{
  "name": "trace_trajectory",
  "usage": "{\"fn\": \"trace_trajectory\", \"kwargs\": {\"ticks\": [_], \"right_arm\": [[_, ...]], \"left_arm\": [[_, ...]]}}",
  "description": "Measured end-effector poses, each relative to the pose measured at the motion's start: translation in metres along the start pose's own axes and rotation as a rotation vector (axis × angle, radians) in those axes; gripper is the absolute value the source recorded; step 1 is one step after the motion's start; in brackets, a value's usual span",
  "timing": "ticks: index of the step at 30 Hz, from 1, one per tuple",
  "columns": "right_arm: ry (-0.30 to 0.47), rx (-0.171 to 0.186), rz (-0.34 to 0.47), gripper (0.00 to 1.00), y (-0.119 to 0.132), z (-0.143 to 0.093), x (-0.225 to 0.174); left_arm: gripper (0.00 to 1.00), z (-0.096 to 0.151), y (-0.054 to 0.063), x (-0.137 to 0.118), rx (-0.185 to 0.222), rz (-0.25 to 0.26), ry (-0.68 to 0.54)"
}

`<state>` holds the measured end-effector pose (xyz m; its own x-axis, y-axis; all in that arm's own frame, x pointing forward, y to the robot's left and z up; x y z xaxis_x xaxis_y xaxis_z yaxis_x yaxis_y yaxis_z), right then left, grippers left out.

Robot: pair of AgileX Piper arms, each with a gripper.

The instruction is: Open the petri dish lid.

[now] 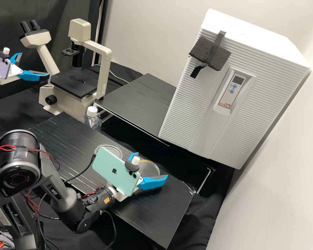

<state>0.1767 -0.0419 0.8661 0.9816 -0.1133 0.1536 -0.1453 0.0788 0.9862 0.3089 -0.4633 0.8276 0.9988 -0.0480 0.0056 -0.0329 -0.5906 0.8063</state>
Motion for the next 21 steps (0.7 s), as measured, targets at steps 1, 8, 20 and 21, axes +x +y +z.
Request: {"fn": "trace_trajectory", "kwargs": {"ticks": [1,8,20,21], "right_arm": [[-0.002,-0.003,-0.002,0.00,-0.0006,0.0001,-0.0005],[-0.009,-0.034,-0.021,0.00,-0.0055,0.0022,-0.0036],[-0.020,-0.036,-0.020,1.00,-0.0058,0.0050,-0.0032],[-0.021,-0.039,-0.018,1.00,-0.0057,0.0049,-0.0031]], "left_arm": [[1.00,0.0000,0.0000,0.0000,0.000,0.000,0.000],[1.00,0.0000,0.0000,0.0000,0.000,0.000,0.000],[1.00,0.0000,0.0000,0.0000,0.000,0.000,0.000],[1.00,0.0000,0.0000,0.0000,0.000,0.000,0.000]]}}
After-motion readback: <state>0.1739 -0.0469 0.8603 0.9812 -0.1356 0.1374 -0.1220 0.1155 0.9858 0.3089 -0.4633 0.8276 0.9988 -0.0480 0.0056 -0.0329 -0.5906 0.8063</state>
